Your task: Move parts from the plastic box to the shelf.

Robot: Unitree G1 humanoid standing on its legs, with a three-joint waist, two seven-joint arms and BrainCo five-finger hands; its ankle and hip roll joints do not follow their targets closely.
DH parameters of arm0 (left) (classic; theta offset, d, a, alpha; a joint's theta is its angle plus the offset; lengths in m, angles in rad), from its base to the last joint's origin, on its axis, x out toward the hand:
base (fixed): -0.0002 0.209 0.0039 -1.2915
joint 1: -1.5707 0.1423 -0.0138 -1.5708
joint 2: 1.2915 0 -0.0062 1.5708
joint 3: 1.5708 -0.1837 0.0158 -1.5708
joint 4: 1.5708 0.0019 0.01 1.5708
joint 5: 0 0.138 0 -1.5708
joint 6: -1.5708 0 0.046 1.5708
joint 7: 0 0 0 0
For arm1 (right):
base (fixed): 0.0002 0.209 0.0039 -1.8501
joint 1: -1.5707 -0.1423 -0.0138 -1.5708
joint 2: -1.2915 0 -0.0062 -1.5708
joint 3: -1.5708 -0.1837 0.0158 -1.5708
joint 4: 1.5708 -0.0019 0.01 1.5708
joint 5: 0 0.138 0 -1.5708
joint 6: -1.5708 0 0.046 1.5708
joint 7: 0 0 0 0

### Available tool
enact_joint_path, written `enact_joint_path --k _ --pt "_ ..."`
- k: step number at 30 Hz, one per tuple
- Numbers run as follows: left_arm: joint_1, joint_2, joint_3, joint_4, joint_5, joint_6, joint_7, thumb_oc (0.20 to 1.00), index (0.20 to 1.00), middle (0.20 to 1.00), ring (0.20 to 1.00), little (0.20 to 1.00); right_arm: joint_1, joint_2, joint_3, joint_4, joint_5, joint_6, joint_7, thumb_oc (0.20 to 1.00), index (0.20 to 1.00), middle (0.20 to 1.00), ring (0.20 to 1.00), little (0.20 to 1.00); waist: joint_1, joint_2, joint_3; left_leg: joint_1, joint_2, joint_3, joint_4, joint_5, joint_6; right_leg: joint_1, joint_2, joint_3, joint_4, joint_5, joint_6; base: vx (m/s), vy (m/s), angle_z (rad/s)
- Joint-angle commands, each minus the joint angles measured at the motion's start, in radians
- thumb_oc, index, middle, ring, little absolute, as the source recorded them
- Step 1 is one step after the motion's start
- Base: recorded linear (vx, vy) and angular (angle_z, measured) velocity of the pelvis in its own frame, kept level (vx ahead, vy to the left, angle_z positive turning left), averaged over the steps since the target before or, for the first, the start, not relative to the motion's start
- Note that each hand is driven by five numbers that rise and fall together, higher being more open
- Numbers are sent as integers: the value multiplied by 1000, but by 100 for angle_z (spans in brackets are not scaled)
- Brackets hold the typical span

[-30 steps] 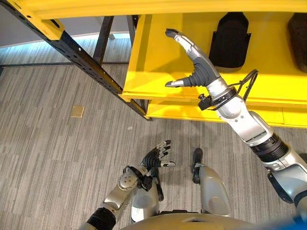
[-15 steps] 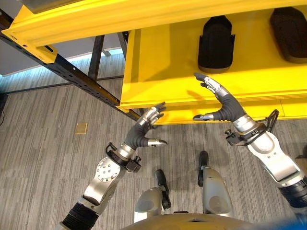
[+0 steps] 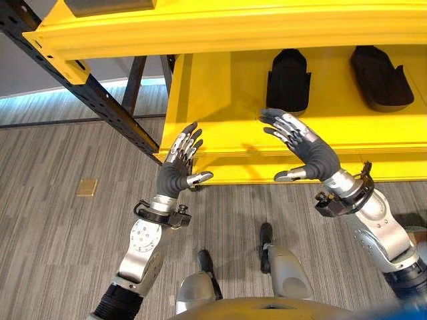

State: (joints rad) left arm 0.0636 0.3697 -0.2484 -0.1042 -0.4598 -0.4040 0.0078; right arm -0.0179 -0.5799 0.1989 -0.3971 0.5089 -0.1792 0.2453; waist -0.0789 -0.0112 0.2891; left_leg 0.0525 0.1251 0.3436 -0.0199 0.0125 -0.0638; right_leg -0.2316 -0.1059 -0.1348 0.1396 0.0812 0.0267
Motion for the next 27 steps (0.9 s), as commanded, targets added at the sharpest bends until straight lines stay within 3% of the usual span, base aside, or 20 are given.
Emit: enact_joint_path --k 1,2,3,4,5,8,9,10,16,18,19,22,27 --pt "33 28 21 -50 61 -16 56 1000 1000 1000 1000 1000 -22 26 -21 -41 74 -9 34 1000 1000 1000 1000 1000 -13 -73 -9 68 17 41 62 -86 41 114 -137 -52 -201 140 172 32 13 -61" --pt "40 27 21 -47 106 -46 99 1000 1000 1000 1000 1000 -6 38 -21 -17 82 -12 89 1000 1000 1000 1000 1000 -8 -77 -8 90 27 66 72 -115 45 107 -164 -89 -150 137 194 13 -17 -91" --pt "35 30 17 -45 127 -52 111 1000 1000 1000 1000 1000 8 43 -22 -16 79 -18 97 1000 1000 1000 1000 1000 -12 -77 -11 76 32 60 81 -113 52 102 -171 -58 -87 106 185 -20 -178 -141" --pt "5 41 6 -33 156 -47 120 1000 1000 1000 1000 1000 46 51 -27 -13 86 -22 116 1000 1000 1000 1000 1000 -30 -73 -21 32 50 20 107 -98 65 104 -157 22 26 11 158 -108 -322 -146" --pt "-22 45 -11 -19 176 -50 127 1000 1000 1000 1000 1000 68 61 -29 -4 92 -28 115 1000 1000 1000 1000 1000 -34 -78 -24 -12 62 -15 134 -78 71 95 -145 65 47 2 130 -85 -421 -70" --pt "-67 42 -25 -9 186 -50 159 1000 1000 1000 1000 1000 76 75 7 22 27 -59 93 1000 1000 1000 1000 1000 -34 -90 -17 -47 88 -53 177 -97 45 124 -120 80 37 -58 124 -6 -261 108" --pt "-93 35 -25 2 200 -48 183 1000 1000 1000 1000 1000 58 66 25 34 -2 -60 63 1000 1000 1000 1000 1000 -30 -94 -6 -57 107 -45 173 -68 36 128 -114 70 19 -50 114 -68 -191 39" --pt "-125 28 -29 2 199 -40 220 1000 1000 1000 1000 1000 38 48 31 33 9 -13 15 1000 1000 1000 1000 1000 -33 -91 7 -54 132 -47 144 -29 7 128 -101 62 10 -53 109 -131 -200 8" --pt "-186 14 -20 18 261 -38 329 1000 1000 1000 1000 1000 29 -23 1 26 36 6 26 1000 1000 1000 1000 1000 -72 -89 26 -23 193 -18 45 56 -43 113 -72 59 -3 -61 85 -40 -66 -5" --pt "-188 13 -20 19 268 -40 340 1000 1000 1000 1000 1000 29 -26 0 26 37 5 26 1000 1000 1000 1000 1000 -74 -89 27 -22 194 -17 44 57 -44 112 -71 60 -3 -61 84 -11 -25 -22" --pt "-220 12 -14 41 296 -36 435 1000 1000 1000 1000 1000 20 -41 -8 35 37 -2 40 1000 1000 1000 1000 1000 -91 -85 30 -13 204 -5 32 67 -49 105 -67 60 -1 -62 79 3 -21 -31" --pt "-240 9 3 56 367 -8 567 1000 1000 1000 1000 1000 16 -43 -10 42 39 -17 45 1000 1000 1000 1000 1000 -102 -83 30 -10 206 4 31 69 -51 102 -65 65 -4 -60 79 26 -30 -16" --pt "-260 9 35 92 435 3 658 1000 1000 1000 1000 1000 11 -24 -1 52 17 -24 11 1000 1000 1000 1000 1000 -115 -83 35 -14 205 12 35 66 -52 92 -63 78 -9 -56 81 9 -14 -10"
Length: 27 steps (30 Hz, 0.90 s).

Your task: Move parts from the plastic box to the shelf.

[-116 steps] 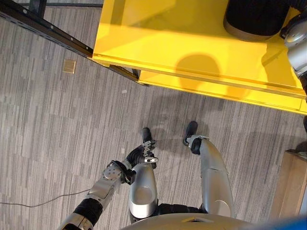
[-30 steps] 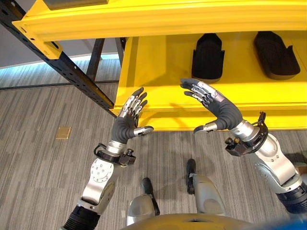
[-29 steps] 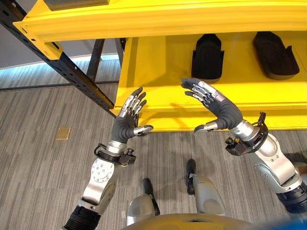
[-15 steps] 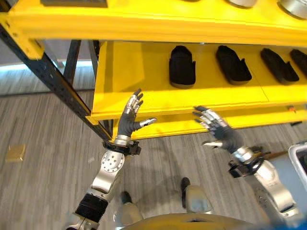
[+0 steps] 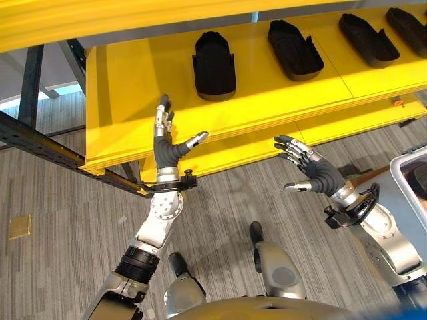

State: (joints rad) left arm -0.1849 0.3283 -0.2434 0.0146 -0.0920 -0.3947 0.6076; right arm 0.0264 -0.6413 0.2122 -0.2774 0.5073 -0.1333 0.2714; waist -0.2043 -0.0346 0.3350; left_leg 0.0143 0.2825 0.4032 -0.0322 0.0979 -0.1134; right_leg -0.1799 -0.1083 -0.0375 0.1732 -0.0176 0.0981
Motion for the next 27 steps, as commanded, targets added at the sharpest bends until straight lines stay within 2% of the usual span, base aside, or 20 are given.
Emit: enact_joint_path --k 1,5,9,15,16,20,23,27 --pt "-20 49 30 -21 77 1 75 1000 1000 1000 1000 1000 -32 39 -13 -70 17 -69 -12 1000 1000 1000 1000 1000 6 -60 -8 24 47 -46 48 -21 -2 37 -60 -16 -41 43 10 0 0 0" --pt "-52 44 31 7 125 17 171 1000 1000 1000 1000 1000 -28 41 -10 -73 12 -68 -3 1000 1000 1000 1000 1000 -8 -61 -4 22 48 -41 52 -23 -1 30 -58 -4 -36 40 10 0 0 0" --pt "-103 41 29 31 160 59 200 1000 1000 1000 1000 1000 -35 41 -1 -70 6 -68 -14 1000 1000 1000 1000 1000 -21 -66 7 6 52 -40 59 -23 -1 12 -50 11 -29 37 10 -12 -16 -3" --pt "-142 38 19 77 166 98 216 1000 1000 1000 1000 1000 -45 32 -7 -78 11 -55 -18 1000 1000 1000 1000 1000 -41 -70 28 -2 57 -33 67 -24 -1 -6 -40 33 -24 39 7 2 12 -10" --pt "-152 36 14 90 164 106 224 1000 1000 1000 1000 1000 -45 31 -8 -79 14 -52 -14 1000 1000 1000 1000 1000 -48 -68 30 7 53 -39 68 -43 -8 1 -44 36 -20 21 14 52 51 -3" --pt "-199 35 6 131 154 134 236 1000 1000 1000 1000 1000 -49 34 -4 -82 3 -54 -2 1000 1000 1000 1000 1000 -64 -69 45 -2 54 -33 78 -45 -7 -17 -40 49 -10 21 14 11 16 -3" --pt "-266 40 -6 190 137 174 231 1000 1000 1000 1000 1000 -68 29 -8 -96 -1 -37 -2 1000 1000 1000 1000 1000 -82 -74 70 -31 57 -30 96 -49 -8 -62 -32 65 13 21 13 -36 8 -18" --pt "-302 39 -12 233 133 183 229 1000 1000 1000 1000 1000 -75 28 -10 -97 -5 -34 1 1000 1000 1000 1000 1000 -93 -74 90 -44 57 -28 106 -50 -9 -85 -29 73 24 22 11 -32 22 -10"
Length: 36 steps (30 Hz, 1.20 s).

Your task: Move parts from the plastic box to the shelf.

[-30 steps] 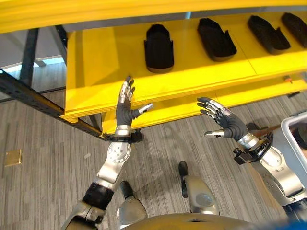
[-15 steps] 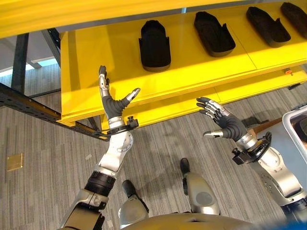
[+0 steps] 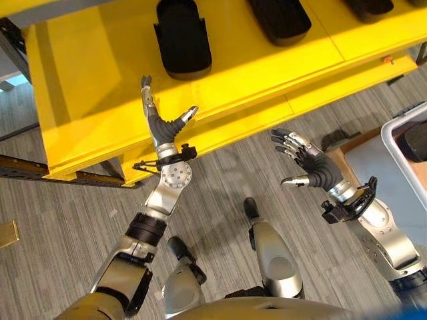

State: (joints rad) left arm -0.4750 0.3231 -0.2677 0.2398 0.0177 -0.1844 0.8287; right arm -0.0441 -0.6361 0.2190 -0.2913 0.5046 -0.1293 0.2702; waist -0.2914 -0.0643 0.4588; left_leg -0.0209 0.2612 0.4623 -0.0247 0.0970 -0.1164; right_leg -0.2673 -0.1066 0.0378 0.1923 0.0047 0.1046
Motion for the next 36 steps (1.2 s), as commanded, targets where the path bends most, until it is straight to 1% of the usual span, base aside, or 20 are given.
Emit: enact_joint_path --k 1,6,9,13,15,16,19,25,28,33,36 --pt "-17 45 11 16 27 -26 5 1000 1000 1000 1000 1000 -5 21 -16 -85 -1 -39 3 1000 1000 1000 1000 1000 -8 -45 -32 -11 79 -85 99 -47 -7 -1 -30 -2 5 1 4 -17 21 -8" --pt "-57 49 11 78 3 -28 34 1000 1000 1000 1000 1000 -16 16 -23 -87 1 -29 10 1000 1000 1000 1000 1000 -21 -47 -22 -23 81 -79 107 -48 -10 -28 -28 3 24 -2 3 -2 4 -1" --pt "-82 52 21 109 -29 -26 41 1000 1000 1000 1000 1000 -17 16 -24 -88 1 -24 14 1000 1000 1000 1000 1000 -27 -49 -18 -28 81 -77 109 -47 -12 -39 -26 6 29 -3 3 0 12 -6" --pt "-106 53 40 156 -37 -33 55 1000 1000 1000 1000 1000 -12 16 -31 -95 5 -16 13 1000 1000 1000 1000 1000 -36 -53 -13 -35 85 -73 115 -44 -15 -52 -24 9 38 -4 2 4 6 -3" --pt "-121 53 50 175 -40 -29 89 1000 1000 1000 1000 1000 -11 16 -33 -92 9 -15 20 1000 1000 1000 1000 1000 -39 -55 -12 -36 84 -72 119 -46 -16 -58 -22 11 47 -7 0 16 9 0" --pt "-131 58 61 195 -49 -23 123 1000 1000 1000 1000 1000 -9 16 -33 -92 13 -16 22 1000 1000 1000 1000 1000 -42 -56 -11 -35 84 -71 118 -47 -15 -61 -21 13 50 -9 0 32 13 -3" --pt "-143 65 82 221 -68 -18 160 1000 1000 1000 1000 1000 -9 18 -31 -96 7 -16 20 1000 1000 1000 1000 1000 -45 -57 -11 -36 85 -70 122 -49 -17 -64 -21 14 57 -13 -1 25 4 -5" --pt "-161 75 118 266 -93 -22 174 1000 1000 1000 1000 1000 -9 13 -31 -100 14 -7 10 1000 1000 1000 1000 1000 -48 -59 -12 -36 87 -69 123 -49 -18 -68 -19 16 62 -18 -4 3 0 -1" --pt "-187 95 140 305 -109 -30 184 1000 1000 1000 1000 1000 -12 4 -38 -95 23 -6 14 1000 1000 1000 1000 1000 -53 -59 -13 -38 88 -68 128 -50 -20 -74 -18 18 70 -22 -5 0 0 0" --pt "-234 140 139 334 -119 -3 162 1000 1000 1000 1000 1000 -10 -5 -44 -102 35 2 19 1000 1000 1000 1000 1000 -63 -58 -14 -37 89 -62 128 -49 -21 -79 -17 22 79 -25 -5 0 0 0" --pt "-275 177 122 364 -119 14 129 1000 1000 1000 1000 1000 -14 -16 -50 -99 50 10 35 1000 1000 1000 1000 1000 -74 -59 -17 -38 90 -55 130 -47 -23 -87 -15 26 88 -28 -7 8 6 -1"
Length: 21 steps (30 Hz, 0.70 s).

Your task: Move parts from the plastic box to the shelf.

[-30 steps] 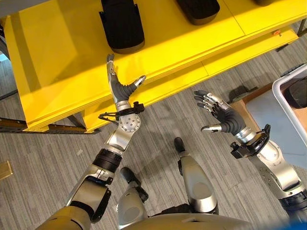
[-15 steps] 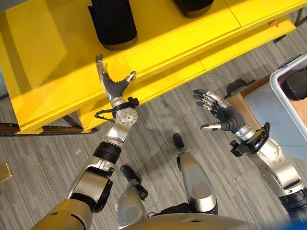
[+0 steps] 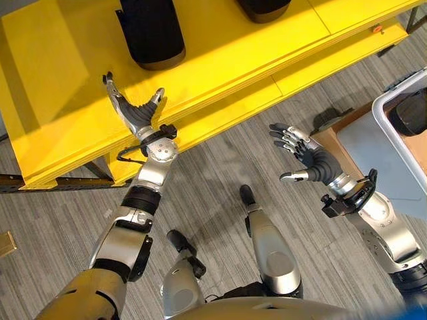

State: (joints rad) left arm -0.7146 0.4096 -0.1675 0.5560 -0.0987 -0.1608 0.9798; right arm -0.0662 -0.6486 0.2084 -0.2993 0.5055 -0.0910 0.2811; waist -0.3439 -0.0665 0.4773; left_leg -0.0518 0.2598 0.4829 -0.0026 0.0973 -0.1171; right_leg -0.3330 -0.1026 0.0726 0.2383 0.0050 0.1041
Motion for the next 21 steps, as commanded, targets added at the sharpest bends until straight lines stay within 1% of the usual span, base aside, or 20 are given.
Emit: enact_joint_path --k 1,4,7,11,13,14,15,21 --pt "-66 119 9 69 -19 -5 -39 1000 1000 1000 1000 1000 5 -11 -44 -89 54 -19 31 1000 1000 1000 1000 1000 -31 -56 -37 -7 91 -71 106 -47 -23 -29 -18 -6 48 -29 -7 0 0 0" --pt "-98 141 -5 93 -22 6 -47 1000 1000 1000 1000 1000 -1 -17 -43 -84 57 -17 34 1000 1000 1000 1000 1000 -38 -56 -39 -6 92 -66 106 -46 -24 -33 -16 -3 53 -31 -8 19 18 -5" --pt "-148 172 -21 139 -59 11 -65 1000 1000 1000 1000 1000 -11 -29 -42 -72 65 -23 41 1000 1000 1000 1000 1000 -53 -56 -41 -7 91 -59 106 -46 -26 -45 -12 3 61 -34 -9 20 18 -9" --pt "-188 194 -33 185 -86 28 -88 1000 1000 1000 1000 1000 -20 -35 -45 -72 70 -13 47 1000 1000 1000 1000 1000 -67 -54 -42 -9 91 -52 112 -46 -29 -55 -9 8 72 -38 -10 16 19 -12" --pt "-201 197 -35 198 -108 27 -101 1000 1000 1000 1000 1000 -22 -37 -46 -74 72 -12 52 1000 1000 1000 1000 1000 -72 -55 -42 -9 91 -50 113 -46 -29 -58 -8 9 75 -39 -11 4 4 -2" --pt "-206 196 -34 204 -148 17 -105 1000 1000 1000 1000 1000 -21 -38 -45 -78 71 -10 50 1000 1000 1000 1000 1000 -75 -55 -41 -9 90 -48 113 -47 -29 -59 -7 10 78 -41 -11 14 11 -6" --pt "-206 196 -29 211 -157 9 -110 1000 1000 1000 1000 1000 -22 -39 -45 -77 72 -10 48 1000 1000 1000 1000 1000 -78 -54 -41 -9 90 -47 114 -47 -29 -60 -7 11 81 -44 -11 17 9 -11" --pt "-202 173 -24 223 -204 13 -130 1000 1000 1000 1000 1000 -24 -39 -44 -80 69 -6 47 1000 1000 1000 1000 1000 -85 -56 -39 -12 94 -43 121 -44 -33 -68 -3 13 88 -48 -13 7 3 -7"
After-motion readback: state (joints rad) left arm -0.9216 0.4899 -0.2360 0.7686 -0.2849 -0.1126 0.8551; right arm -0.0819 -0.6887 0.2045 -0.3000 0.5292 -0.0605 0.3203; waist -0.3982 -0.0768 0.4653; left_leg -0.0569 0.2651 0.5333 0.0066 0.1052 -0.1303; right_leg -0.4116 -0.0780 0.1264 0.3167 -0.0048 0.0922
